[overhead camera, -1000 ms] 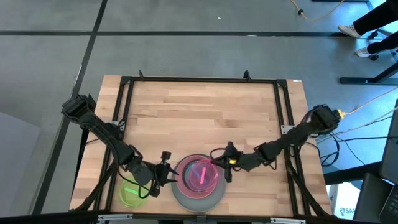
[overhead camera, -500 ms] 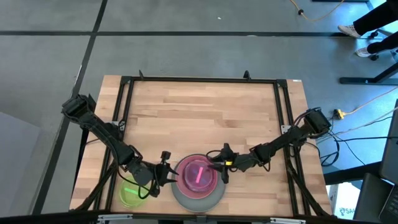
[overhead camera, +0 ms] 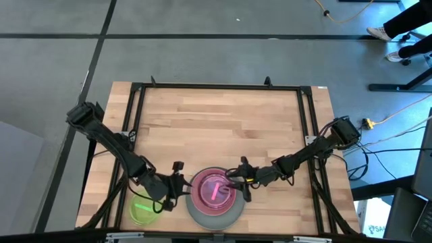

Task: Stack plastic plates
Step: Stack the green plate on top of pink plate

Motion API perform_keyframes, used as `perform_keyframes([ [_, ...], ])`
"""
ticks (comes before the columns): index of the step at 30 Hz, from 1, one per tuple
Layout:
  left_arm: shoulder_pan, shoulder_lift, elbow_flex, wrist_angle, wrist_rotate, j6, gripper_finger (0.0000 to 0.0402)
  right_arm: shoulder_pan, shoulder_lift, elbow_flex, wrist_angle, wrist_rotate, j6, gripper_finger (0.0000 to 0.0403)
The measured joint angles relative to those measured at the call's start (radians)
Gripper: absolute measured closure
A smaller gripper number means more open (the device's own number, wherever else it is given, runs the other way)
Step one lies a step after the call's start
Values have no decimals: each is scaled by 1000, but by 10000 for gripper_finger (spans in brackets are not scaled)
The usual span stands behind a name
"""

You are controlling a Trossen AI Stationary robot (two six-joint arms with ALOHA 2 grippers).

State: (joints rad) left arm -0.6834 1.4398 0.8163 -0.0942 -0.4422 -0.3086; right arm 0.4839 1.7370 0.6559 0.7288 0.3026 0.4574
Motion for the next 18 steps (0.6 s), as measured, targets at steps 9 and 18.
perform_keyframes([
  [9,-2,-2,59,-416,341,-373,286,0,-1,0,-23,-29,-22,219],
  [18,-69,-1,-22,-541,412,-442,286,0,-1,0,-32,-27,-22,220],
])
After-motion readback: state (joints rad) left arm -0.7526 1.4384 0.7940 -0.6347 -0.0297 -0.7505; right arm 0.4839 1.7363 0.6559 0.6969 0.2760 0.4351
